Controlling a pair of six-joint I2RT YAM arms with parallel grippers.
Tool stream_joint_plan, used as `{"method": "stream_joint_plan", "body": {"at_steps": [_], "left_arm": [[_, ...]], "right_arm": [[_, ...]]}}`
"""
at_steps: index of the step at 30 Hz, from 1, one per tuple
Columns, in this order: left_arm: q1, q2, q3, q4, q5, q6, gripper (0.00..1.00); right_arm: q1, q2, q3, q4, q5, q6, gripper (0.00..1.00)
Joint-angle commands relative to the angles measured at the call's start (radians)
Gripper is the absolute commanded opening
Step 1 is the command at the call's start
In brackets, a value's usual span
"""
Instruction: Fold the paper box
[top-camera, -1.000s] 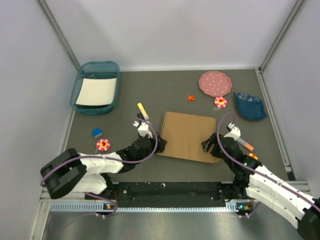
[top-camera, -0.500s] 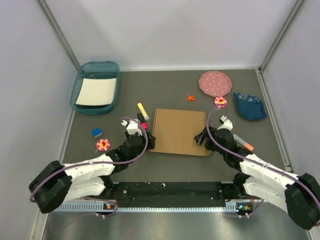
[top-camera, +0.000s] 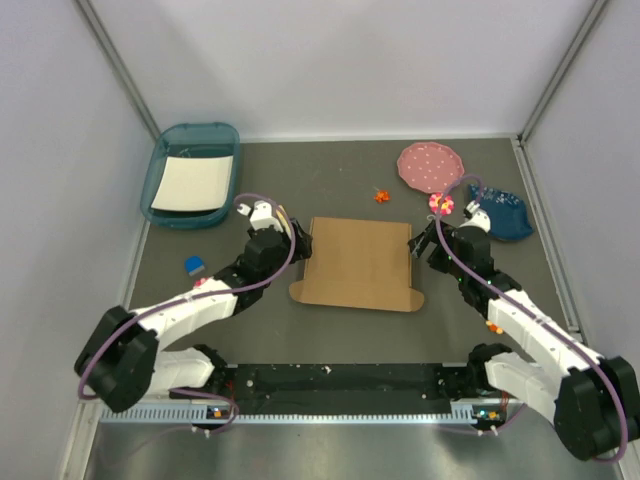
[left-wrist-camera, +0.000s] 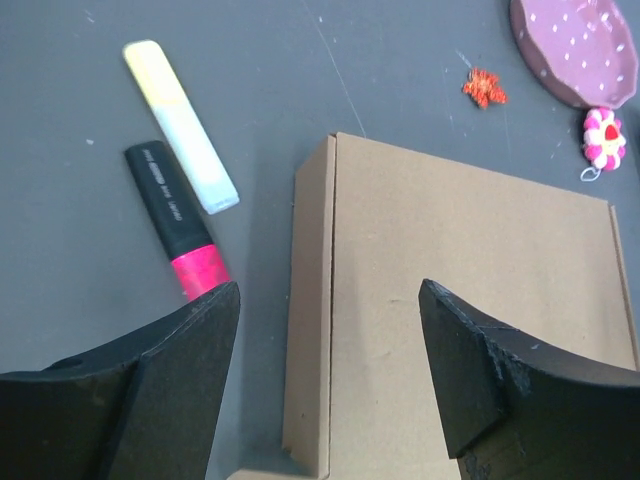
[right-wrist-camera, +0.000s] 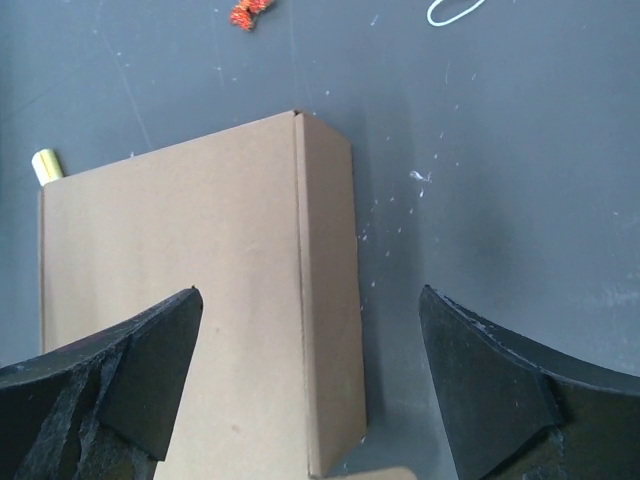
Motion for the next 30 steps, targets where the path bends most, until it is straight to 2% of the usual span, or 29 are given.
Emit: {"method": "stream_joint_plan", "body": {"at_steps": [1,7,11,14,18,19,22,30], "left_arm": [[0.024,0.123,0.032,0.146,0.129,-0.02,0.79],[0.037,0.229,0.023,0.213,0.166,-0.041,0.8],[0.043,0.279,0.009,0.219,0.183,-0.045,0.77],[0.042,0.308,-0.014,0.246,0.207,-0.057,0.73],[0.042,0.346,-0.055,0.322,0.291,-0.09,0.61],[0.042,0.361,-0.057,0.326,0.328,-0.094,0.54],[0.042,0.384,-0.086,0.386,0.357,-0.118,0.44],[0.043,0.361,-0.117,0.395,0.358,-0.118,0.37]], "right_arm": [[-0.053,0.12,-0.012,0.212,-0.151,-0.001,0.9],[-0.056,0.292,-0.027,0.402,-0.243,0.019,0.89],[-0.056,0.378,-0.026,0.436,-0.272,0.015,0.85],[-0.058,0.418,-0.041,0.474,-0.292,0.018,0.81],[-0.055,0.452,-0.062,0.526,-0.314,0.033,0.7],[-0.05,0.459,-0.064,0.529,-0.315,0.034,0.69],[-0.038,0.473,-0.062,0.539,-0.314,0.025,0.66],[-0.019,0.554,-0.043,0.566,-0.312,0.025,0.64]]}}
